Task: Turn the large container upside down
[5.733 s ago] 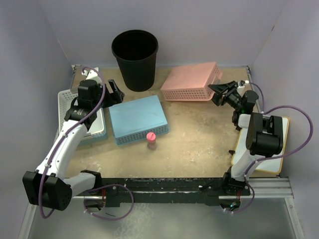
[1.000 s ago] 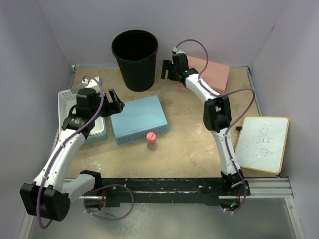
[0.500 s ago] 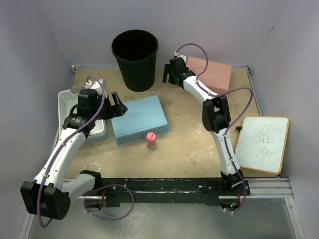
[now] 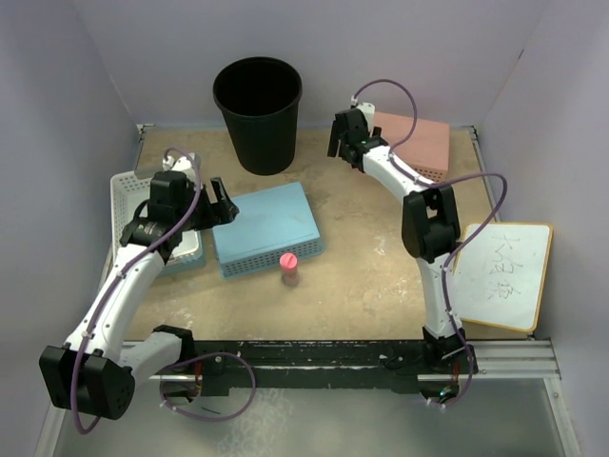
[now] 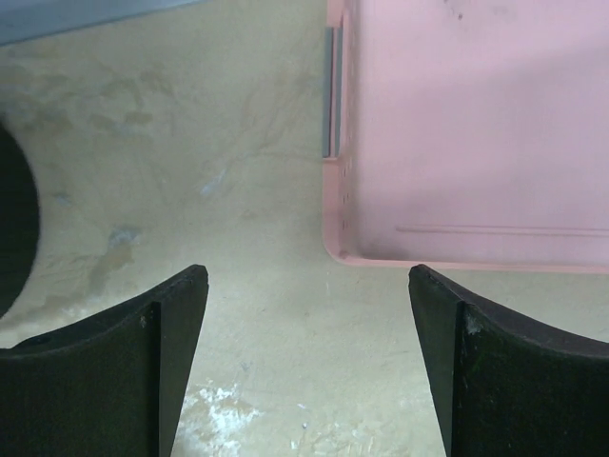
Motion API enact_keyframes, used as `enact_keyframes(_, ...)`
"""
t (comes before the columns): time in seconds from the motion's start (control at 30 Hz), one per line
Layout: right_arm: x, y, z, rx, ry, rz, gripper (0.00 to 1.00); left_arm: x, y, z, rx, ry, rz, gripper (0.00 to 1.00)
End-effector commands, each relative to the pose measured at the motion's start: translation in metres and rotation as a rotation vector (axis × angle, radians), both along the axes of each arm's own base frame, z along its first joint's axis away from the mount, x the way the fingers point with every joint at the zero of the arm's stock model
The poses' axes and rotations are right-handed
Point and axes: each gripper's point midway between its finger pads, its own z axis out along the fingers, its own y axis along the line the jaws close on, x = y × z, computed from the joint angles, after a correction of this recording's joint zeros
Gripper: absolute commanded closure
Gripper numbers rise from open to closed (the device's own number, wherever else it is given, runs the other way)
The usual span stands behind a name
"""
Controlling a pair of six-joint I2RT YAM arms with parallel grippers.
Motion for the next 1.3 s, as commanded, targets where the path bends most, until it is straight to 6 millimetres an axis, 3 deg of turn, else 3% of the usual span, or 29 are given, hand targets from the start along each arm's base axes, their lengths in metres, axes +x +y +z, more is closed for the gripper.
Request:
enact_keyframes(0.0,-0.002,0.018,0.062,0.059,-0.103,0.127,0.12,0.006,0.037,0.018,0.090,-0.063,0.196,0.18)
enact_keyframes(0.1,-0.019,0.037,0.069,0.143,-0.092,0.231,0.13,0.004,0.050,0.004,0.106,-0.028,0.291,0.18)
enact_keyframes(0.2,-0.040,0.040,0.076,0.185,-0.108,0.280,0.13,0.004,0.047,-0.011,0.076,0.011,0.311,0.18)
enact_keyframes(0.43,-0.085,0.018,0.090,0.189,-0.142,0.274,0.12,0.009,0.026,-0.014,0.083,-0.014,0.283,0.18)
enact_keyframes(0.6,-0.113,0.006,0.080,0.175,-0.099,0.272,0.12,0.015,0.002,0.002,0.042,-0.073,0.310,0.18)
enact_keyframes(0.67,-0.122,0.002,0.077,0.175,-0.092,0.269,0.12,0.017,0.005,-0.005,0.061,-0.066,0.368,0.18)
enact_keyframes(0.8,-0.133,-0.003,0.076,0.179,-0.096,0.263,0.12,0.020,0.028,-0.022,0.146,-0.037,0.497,0.18)
enact_keyframes(1.07,-0.134,-0.012,0.066,0.117,-0.050,0.249,0.11,0.031,0.011,-0.049,0.144,0.014,0.433,0.18)
enact_keyframes(1.27,-0.138,0.000,0.061,0.142,-0.030,0.321,0.12,0.035,0.022,-0.057,0.176,0.021,0.486,0.18)
